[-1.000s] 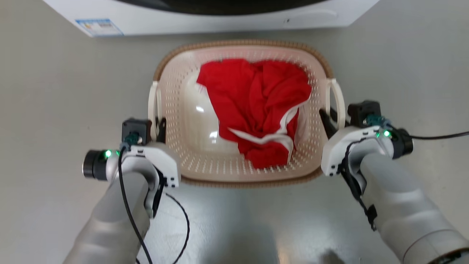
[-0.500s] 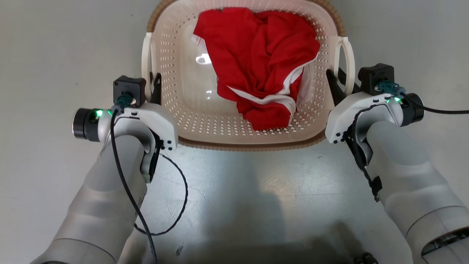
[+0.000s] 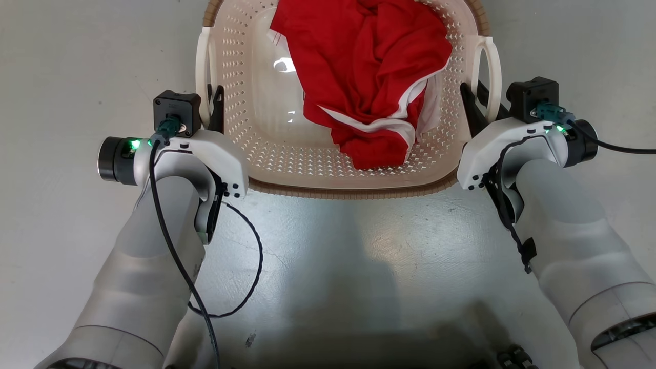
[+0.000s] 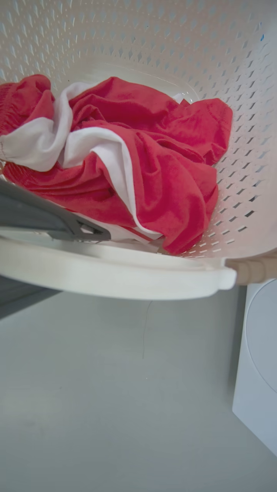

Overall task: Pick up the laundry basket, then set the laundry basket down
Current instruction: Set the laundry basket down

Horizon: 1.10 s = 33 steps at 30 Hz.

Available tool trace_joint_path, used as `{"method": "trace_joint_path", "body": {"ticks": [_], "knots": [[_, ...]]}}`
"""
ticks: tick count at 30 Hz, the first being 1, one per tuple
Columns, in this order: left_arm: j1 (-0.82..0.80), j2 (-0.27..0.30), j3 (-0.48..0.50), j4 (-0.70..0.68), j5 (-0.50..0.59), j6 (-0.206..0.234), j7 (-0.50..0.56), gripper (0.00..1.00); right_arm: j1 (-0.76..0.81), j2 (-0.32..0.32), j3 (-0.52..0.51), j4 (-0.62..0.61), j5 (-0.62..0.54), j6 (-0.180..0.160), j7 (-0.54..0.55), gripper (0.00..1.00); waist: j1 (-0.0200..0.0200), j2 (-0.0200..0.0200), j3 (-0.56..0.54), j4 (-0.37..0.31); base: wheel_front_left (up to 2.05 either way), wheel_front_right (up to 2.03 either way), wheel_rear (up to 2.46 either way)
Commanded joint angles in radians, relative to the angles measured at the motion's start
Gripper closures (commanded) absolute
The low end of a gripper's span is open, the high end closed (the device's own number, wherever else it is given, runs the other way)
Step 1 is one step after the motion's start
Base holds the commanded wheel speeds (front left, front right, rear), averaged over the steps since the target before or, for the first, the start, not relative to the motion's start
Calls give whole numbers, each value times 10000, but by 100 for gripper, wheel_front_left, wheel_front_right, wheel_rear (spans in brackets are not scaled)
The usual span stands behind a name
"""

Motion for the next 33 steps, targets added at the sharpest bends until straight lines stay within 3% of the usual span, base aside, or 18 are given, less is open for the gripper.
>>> {"method": "trace_joint_path", "body": {"ticks": [1,12,13,14,15,18,33], "knots": [[-99,235,200,-134,257,-144,-61,100,239,237,160,-158,-270,152,-144,100,0,0,23,-5,0,0,0],[-96,161,586,20,438,-264,-61,100,266,237,-68,-379,-316,152,-147,100,0,0,122,-30,0,0,0],[-106,139,696,36,395,-189,-61,96,278,237,-110,-422,-270,152,-148,90,0,0,129,-22,0,0,0],[-112,125,787,77,372,-104,-61,24,261,237,-160,-470,-299,152,-148,53,0,0,140,-31,0,0,0],[-129,108,848,188,360,-28,-61,0,260,237,-241,-453,-312,152,-148,0,0,0,148,-34,0,0,0],[-225,66,979,323,386,149,-61,0,223,237,-438,-577,-432,152,-148,0,0,0,185,-51,0,0,0],[-177,91,1220,638,521,-63,-61,0,471,237,-693,-718,-532,152,-148,0,0,0,11,-207,0,0,0]]}}
